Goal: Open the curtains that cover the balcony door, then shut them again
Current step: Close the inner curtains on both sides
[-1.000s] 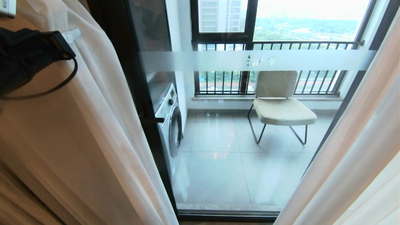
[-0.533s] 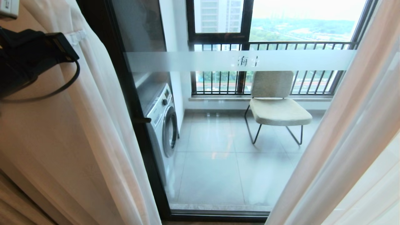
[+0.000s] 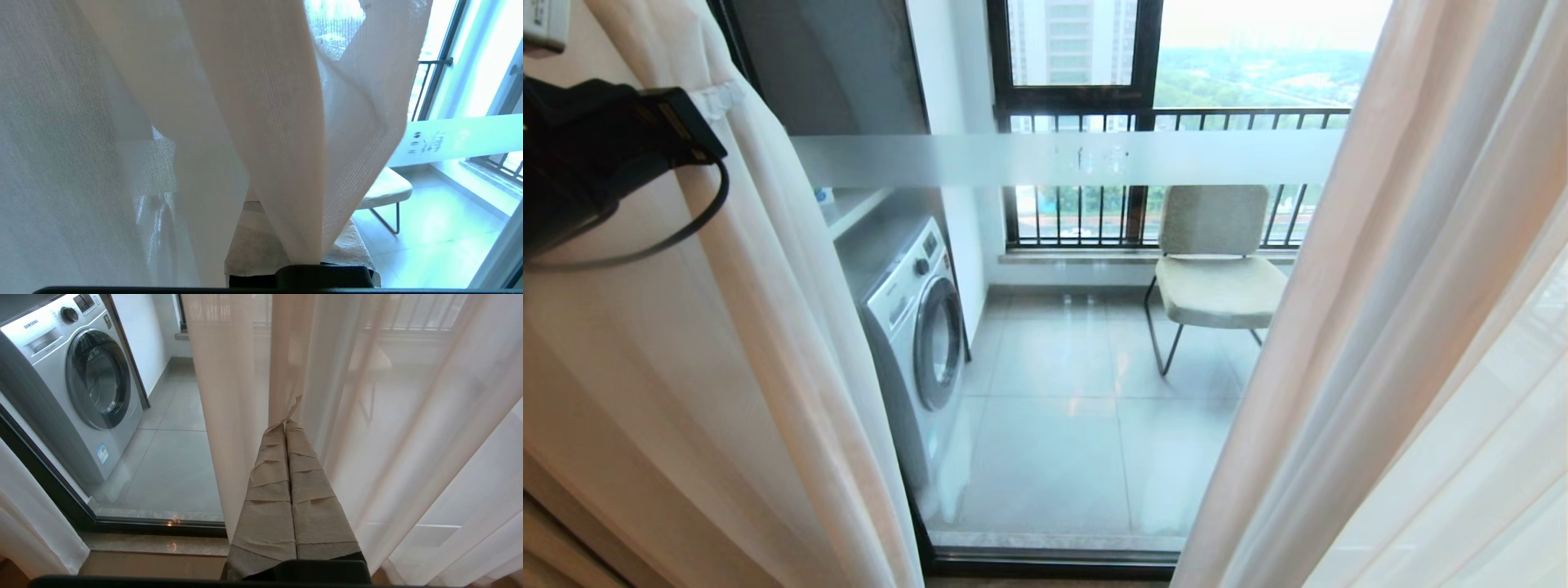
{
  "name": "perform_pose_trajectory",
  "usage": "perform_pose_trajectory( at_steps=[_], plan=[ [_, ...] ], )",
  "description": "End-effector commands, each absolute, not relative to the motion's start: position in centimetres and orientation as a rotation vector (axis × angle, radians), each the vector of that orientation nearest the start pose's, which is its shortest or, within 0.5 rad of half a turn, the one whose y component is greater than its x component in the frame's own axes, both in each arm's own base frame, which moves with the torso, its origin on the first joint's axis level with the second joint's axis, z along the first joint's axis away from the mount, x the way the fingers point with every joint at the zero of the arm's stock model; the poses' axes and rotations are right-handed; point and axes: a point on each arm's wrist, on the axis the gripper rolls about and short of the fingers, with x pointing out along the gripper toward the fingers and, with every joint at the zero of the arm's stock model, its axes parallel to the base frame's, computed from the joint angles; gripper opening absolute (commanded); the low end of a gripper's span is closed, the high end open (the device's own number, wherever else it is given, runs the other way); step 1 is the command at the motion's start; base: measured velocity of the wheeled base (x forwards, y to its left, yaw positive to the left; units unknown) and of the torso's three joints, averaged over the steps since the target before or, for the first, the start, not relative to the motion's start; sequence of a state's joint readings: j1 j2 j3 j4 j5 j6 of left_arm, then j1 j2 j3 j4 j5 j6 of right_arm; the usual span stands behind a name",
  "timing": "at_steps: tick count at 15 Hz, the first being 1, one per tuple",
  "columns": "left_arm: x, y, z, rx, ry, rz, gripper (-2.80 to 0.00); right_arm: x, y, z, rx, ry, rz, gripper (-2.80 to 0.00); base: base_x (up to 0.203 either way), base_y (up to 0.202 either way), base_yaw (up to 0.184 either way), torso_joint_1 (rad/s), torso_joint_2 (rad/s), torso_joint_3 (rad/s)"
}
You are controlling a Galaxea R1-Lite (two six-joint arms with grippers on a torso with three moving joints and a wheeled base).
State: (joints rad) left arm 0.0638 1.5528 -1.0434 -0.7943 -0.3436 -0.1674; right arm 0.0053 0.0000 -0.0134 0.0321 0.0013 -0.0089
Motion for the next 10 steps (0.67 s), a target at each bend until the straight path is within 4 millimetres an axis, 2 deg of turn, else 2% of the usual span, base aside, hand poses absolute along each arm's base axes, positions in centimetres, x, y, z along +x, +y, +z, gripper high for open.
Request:
perform_pose_trajectory(
  at_steps=[1,10],
  plan=[
    [28.07,0.92,30.96,-0.108,-0.260,-0.306,-2.80,-2.39,-0.01,7.60,-0.009,0.018,0.008,-2.80,0.000,-0.191,0.002,0.002,0.00,0.006],
    [27.27,0.45,30.88,-0.111,-0.255,-0.321,-2.80,-2.39,-0.01,7.60,-0.009,0.018,0.008,-2.80,0.000,-0.190,0.004,0.002,0.00,0.004]
  ],
)
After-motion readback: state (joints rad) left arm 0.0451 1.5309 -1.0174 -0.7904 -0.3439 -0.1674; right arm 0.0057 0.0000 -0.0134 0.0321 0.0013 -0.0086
